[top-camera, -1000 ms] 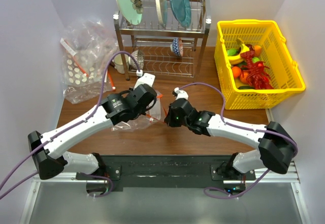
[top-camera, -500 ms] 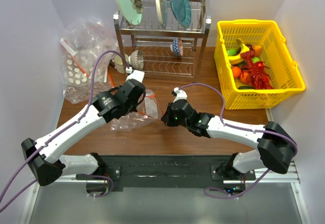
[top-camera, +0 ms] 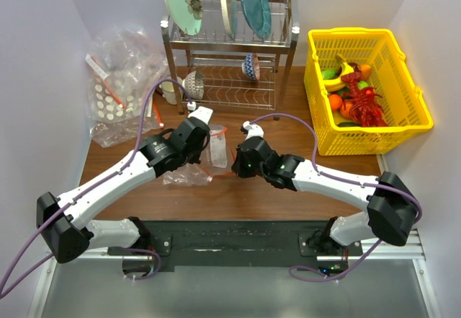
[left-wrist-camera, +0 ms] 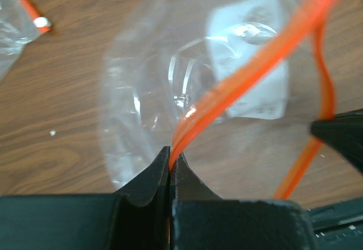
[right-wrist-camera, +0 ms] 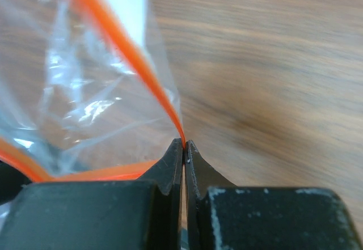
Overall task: Place the food in the zip-top bag and seal the zipper
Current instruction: Open the zipper of the food storage bag at the center of the board.
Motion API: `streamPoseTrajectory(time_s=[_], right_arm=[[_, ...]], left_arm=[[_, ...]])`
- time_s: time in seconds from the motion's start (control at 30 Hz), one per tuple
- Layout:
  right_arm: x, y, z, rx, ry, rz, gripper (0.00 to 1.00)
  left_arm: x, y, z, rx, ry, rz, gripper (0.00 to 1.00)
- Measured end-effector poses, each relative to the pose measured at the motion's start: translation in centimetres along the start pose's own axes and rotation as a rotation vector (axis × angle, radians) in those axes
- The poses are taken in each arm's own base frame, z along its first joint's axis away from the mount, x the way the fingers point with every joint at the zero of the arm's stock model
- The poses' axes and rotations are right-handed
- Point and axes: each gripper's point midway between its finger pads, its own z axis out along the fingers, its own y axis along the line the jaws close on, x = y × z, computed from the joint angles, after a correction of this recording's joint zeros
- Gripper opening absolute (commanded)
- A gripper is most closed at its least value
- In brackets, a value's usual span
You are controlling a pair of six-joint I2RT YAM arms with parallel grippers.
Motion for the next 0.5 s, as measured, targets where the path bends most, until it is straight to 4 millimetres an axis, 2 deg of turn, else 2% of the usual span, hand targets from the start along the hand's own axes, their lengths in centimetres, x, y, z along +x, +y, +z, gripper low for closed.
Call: streamPoseTrajectory(time_s=[0.13, 0.3, 0.37, 0.4, 0.5], right_arm=[[0.7, -2.6, 0.2, 0.097, -0.002, 0.015, 0.0], [-0.2, -2.5, -0.2, 0.071, -0.05, 0.068, 0.01], [-0.5, -2.5, -0.3, 0.066, -0.06, 0.075, 0.15], [-0.6, -2.5, -0.3, 0.065, -0.061, 0.076, 0.25], [-0.4, -3.0, -0.3, 0.079, -0.049, 0.06, 0.32]], left_arm=[[-0.7, 2.1, -0.1, -0.082, -0.013, -0.023, 0.0], [-1.2, 2.8, -0.2, -0.103, -0.024, -0.045, 0.0], [-1.3, 2.8, -0.1, -0.099, -0.026, -0.046, 0.0], [-1.4, 2.7, -0.1, -0.089, -0.026, -0.046, 0.0], [-1.8, 2.2, 0.0, -0.051, -0.038, -0.036, 0.0]])
